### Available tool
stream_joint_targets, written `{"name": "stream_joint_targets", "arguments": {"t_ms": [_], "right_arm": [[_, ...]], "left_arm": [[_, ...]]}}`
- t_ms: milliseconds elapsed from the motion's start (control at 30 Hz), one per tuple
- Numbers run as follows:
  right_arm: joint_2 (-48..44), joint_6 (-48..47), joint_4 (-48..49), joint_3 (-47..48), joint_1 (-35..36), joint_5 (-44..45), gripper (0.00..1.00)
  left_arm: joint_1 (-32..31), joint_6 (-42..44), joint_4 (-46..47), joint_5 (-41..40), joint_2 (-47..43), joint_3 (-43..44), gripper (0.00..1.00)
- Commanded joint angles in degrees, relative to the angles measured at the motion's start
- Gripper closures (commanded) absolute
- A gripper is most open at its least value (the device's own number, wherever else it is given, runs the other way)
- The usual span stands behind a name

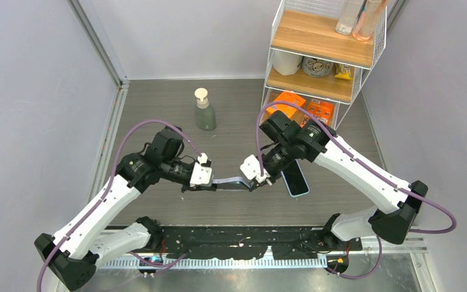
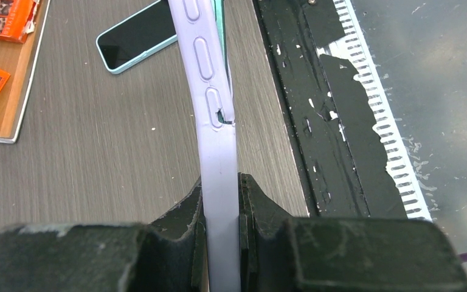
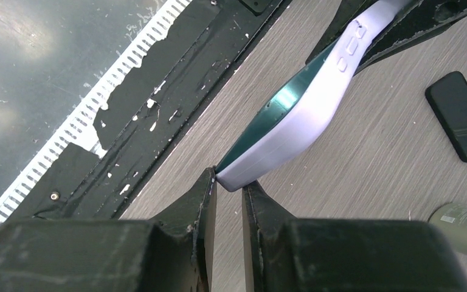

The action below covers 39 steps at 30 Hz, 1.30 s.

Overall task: Take the phone out of the phone case
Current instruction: Remove the phone case from the phone.

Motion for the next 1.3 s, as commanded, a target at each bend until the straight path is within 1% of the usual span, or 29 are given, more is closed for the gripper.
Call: {"name": "stream_joint_targets", "arguments": {"t_ms": [0, 167, 433, 500, 567, 633, 767, 833, 867, 900, 933, 1000, 1167, 1233, 1267], "right_arm": [[-0.11, -1.91, 3.3, 3.69, -0.64, 5.6, 0.95], [-0.49, -0.24, 4.92, 3.75, -0.49, 6.71, 0.95], [-0.91, 6.29, 8.85, 3.14, -0.42, 8.86, 0.95], [-1.27, 9.7, 11.05, 2.49, -0.52, 10.08, 0.95], [-2.02, 14.69, 15.07, 0.46, -0.82, 13.34, 0.94], [-3.23, 22.47, 22.16, -1.76, -1.23, 16.83, 0.91], [-5.71, 31.05, 29.31, -4.47, -3.36, 20.76, 0.8], [-6.37, 33.87, 30.37, -4.6, -5.16, 19.69, 0.73], [-6.74, 34.49, 30.38, -4.63, -5.72, 18.86, 0.66], [-6.91, 34.76, 29.7, -4.66, -6.56, 17.27, 0.62], [-7.42, 34.58, 29.21, -4.71, -6.82, 16.73, 0.57], [-8.55, 33.1, 27.26, -5.45, -7.02, 15.93, 0.52], [-14.03, 28.63, 23.63, -9.69, -7.68, 13.98, 0.49], [-16.02, 26.64, 21.88, -10.76, -7.77, 9.83, 0.49], [-16.61, 25.61, 21.31, -11.35, -7.78, 6.18, 0.49]], "left_arm": [[-2.47, 4.78, -8.21, 5.06, -0.95, -0.66, 1.0], [-2.81, 5.3, -7.99, 4.02, -1.13, -1.46, 1.0], [-3.43, 5.03, -6.68, 2.47, -1.68, -2.49, 1.0], [-3.44, 4.19, -5.54, 1.71, -2.1, -2.86, 1.0], [-3.44, 2.86, -3.7, 0.36, -2.84, -3.39, 1.0], [-3.35, 1.57, -2.18, -0.82, -3.71, -3.87, 1.0], [-3.24, -1.37, 0.4, -2.69, -5.17, -4.61, 1.0], [-2.93, -3.27, 2.08, -3.85, -5.72, -5.08, 1.0], [-2.53, -4.27, 3.1, -4.38, -6.01, -5.27, 1.0], [-2.08, -5.47, 4.24, -4.74, -6.24, -5.47, 1.0], [-1.31, -6.44, 5.22, -4.77, -6.59, -5.74, 1.0], [0.28, -8.64, 7.58, -4.26, -7.18, -6.19, 1.0], [5.14, -13.35, 12.74, -1.48, -7.86, -6.88, 1.0], [6.44, -16.25, 15.01, -0.65, -7.83, -6.98, 1.0], [6.83, -17.62, 16.24, -0.2, -7.81, -7.02, 1.0]]}}
